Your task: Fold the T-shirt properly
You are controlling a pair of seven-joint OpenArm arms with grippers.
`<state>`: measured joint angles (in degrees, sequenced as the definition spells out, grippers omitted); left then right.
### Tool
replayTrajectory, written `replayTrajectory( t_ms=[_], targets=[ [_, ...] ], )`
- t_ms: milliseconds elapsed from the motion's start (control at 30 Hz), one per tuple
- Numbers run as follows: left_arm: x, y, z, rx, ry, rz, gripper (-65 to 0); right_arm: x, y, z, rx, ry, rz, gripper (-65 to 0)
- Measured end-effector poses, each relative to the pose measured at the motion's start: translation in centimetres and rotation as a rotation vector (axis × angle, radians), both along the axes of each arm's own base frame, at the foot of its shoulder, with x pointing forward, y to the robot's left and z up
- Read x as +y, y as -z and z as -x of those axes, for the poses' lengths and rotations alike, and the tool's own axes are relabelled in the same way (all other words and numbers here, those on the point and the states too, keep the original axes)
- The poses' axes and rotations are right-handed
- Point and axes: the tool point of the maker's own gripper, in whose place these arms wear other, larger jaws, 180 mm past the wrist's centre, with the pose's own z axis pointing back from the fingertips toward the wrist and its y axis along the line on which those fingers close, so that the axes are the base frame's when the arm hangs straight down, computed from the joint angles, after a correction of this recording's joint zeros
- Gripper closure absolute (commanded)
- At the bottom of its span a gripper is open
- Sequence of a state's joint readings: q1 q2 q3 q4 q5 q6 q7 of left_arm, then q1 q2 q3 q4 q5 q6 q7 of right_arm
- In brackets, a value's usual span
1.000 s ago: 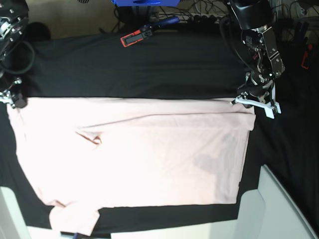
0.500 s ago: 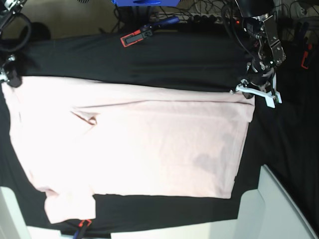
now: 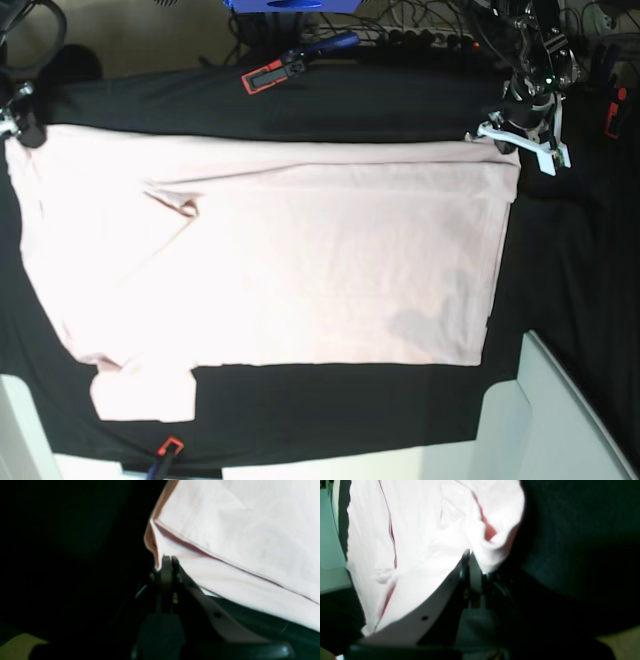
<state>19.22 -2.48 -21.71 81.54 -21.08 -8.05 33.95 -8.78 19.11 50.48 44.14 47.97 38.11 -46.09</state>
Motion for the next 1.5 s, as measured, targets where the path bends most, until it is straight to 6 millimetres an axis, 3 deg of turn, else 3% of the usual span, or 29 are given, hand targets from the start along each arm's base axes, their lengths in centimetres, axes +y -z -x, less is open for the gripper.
replayTrajectory(
  t_ms=[167, 333, 433, 633, 933, 1067, 1167, 1233, 1300, 1433, 1500],
  targets=[
    [0.1, 0.1, 0.5, 0.003, 0.002, -0.005, 0.0, -0.2, -1.2, 1.2, 0.005, -0.045, 0.068, -0.1],
    [0.1, -0.1, 1.1, 0.011, 0.006, -0.011, 0.0, 0.1, -1.1, 1.4, 0.004, -0.043, 0.066, -0.1],
    [0.2, -0.9, 1.8, 0.013, 0.021, -0.030, 0.0, 0.1, -1.0, 1.6, 0.010, -0.044, 0.065, -0.1],
    [0.7, -2.6, 1.2, -0.020, 0.049, -0.063, 0.0, 0.2, -0.9, 1.7, 0.017, -0.044, 0.064, -0.1],
    [1.3, -0.4, 2.5, 0.045, 0.035, -0.038, 0.0, 0.2, -0.9, 1.7, 0.018, -0.044, 0.064, -0.1],
    [1.3, -0.4, 2.0, 0.037, 0.033, -0.039, 0.0, 0.2, -0.8, 1.7, 0.019, -0.048, 0.063, -1.6],
    [1.4, -0.4, 2.1, 0.039, 0.031, -0.043, 0.0, 0.2, -0.8, 1.6, 0.018, -0.044, 0.064, -11.6],
    [1.6, -0.7, 1.9, 0.034, 0.024, -0.052, -3.5, -0.1, -0.9, 1.6, 0.018, -0.028, 0.068, -21.8],
    [1.8, -1.2, 1.6, 0.019, 0.022, -0.063, -11.8, -0.5, -1.1, 1.5, 0.011, -0.024, 0.073, -30.6],
    [4.2, -3.8, 1.1, -0.038, -0.031, -0.120, -29.2, -2.0, -1.8, 1.8, -0.018, 0.053, 0.084, -32.9],
    [5.2, -4.8, 1.1, -0.056, -0.062, -0.148, -34.8, -3.0, -2.1, 2.4, -0.022, 0.089, 0.098, -32.8]
  ],
)
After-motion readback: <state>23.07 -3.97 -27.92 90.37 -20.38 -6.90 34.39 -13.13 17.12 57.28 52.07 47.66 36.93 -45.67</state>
